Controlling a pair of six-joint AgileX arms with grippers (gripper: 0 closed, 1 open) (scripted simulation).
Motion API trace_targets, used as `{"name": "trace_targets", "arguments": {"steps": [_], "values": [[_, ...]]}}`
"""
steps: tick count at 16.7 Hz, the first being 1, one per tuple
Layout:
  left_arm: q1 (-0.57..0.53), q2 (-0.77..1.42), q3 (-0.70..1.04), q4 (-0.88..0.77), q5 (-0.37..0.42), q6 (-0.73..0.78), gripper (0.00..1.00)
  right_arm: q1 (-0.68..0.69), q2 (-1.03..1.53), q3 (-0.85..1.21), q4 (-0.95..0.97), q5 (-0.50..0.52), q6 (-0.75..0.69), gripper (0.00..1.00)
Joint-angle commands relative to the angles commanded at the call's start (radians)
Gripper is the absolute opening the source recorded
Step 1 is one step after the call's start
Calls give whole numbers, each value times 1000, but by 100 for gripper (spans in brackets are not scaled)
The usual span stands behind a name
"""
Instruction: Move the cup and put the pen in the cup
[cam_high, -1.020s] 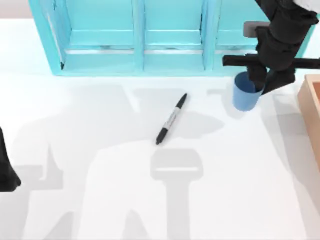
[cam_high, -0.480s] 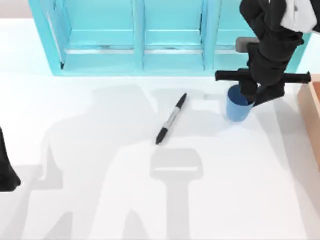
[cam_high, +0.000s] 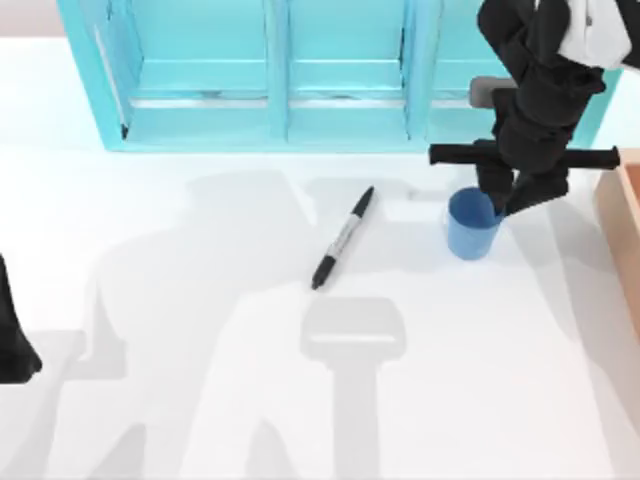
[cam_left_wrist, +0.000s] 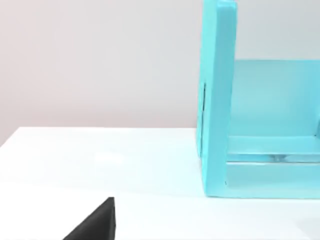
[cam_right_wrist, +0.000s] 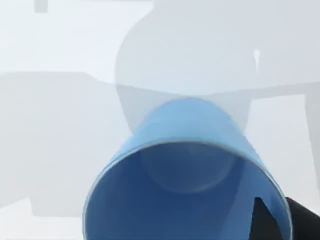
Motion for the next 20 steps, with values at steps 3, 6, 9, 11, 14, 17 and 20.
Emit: {"name": "trace_targets", "arguments": {"steps": [3, 6, 9, 11, 14, 17, 20], "values": [[0, 0, 0, 0, 0, 0, 100, 0, 0, 0, 0, 0, 0, 53], [0, 0, 0, 0, 0, 0, 100, 0, 0, 0, 0, 0, 0, 75], [0, 0, 0, 0, 0, 0, 100, 0, 0, 0, 0, 0, 0, 98], [0, 0, 0, 0, 0, 0, 100, 0, 0, 0, 0, 0, 0, 100], [0, 0, 0, 0, 0, 0, 100, 0, 0, 0, 0, 0, 0, 100], [0, 0, 0, 0, 0, 0, 100, 0, 0, 0, 0, 0, 0, 100], [0, 0, 0, 0, 0, 0, 100, -1, 3, 13, -12, 1, -1, 100]]}}
